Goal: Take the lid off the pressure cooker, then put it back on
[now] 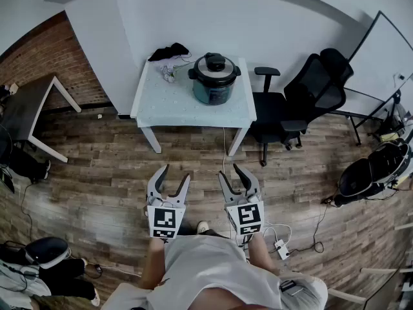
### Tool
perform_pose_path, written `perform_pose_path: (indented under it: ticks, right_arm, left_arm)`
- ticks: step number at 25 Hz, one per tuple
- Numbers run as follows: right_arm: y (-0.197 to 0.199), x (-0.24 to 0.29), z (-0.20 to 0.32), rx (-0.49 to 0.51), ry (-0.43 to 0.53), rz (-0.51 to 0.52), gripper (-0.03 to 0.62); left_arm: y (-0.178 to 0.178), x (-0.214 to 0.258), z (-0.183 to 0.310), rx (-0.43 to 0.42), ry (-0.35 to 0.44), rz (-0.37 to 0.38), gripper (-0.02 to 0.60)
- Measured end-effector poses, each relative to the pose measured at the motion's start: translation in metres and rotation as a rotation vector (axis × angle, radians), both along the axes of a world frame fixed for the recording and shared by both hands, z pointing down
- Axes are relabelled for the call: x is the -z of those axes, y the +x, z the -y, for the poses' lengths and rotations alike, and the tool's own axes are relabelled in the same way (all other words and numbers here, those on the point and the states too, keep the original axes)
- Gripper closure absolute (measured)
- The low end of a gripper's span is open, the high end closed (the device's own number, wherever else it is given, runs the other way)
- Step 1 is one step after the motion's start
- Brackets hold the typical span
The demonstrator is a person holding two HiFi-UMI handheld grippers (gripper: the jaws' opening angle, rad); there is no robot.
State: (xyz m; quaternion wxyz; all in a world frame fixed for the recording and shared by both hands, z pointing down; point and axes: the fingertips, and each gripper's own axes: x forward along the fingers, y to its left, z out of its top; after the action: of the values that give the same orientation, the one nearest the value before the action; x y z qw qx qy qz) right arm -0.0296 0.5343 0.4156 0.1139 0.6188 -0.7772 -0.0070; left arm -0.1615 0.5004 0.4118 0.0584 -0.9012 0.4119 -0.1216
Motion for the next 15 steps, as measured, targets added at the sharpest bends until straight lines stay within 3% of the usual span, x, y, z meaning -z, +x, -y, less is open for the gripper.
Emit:
perform_pose_path:
  ticks: [15]
  right_arm:
    - [0.023, -0.005, 0.033, -0.019, -0.002, -0.003, 0.405]
  left_arm:
    - [0.019, -0.004, 0.037, 0.007, 0.009, -0.027, 0.336]
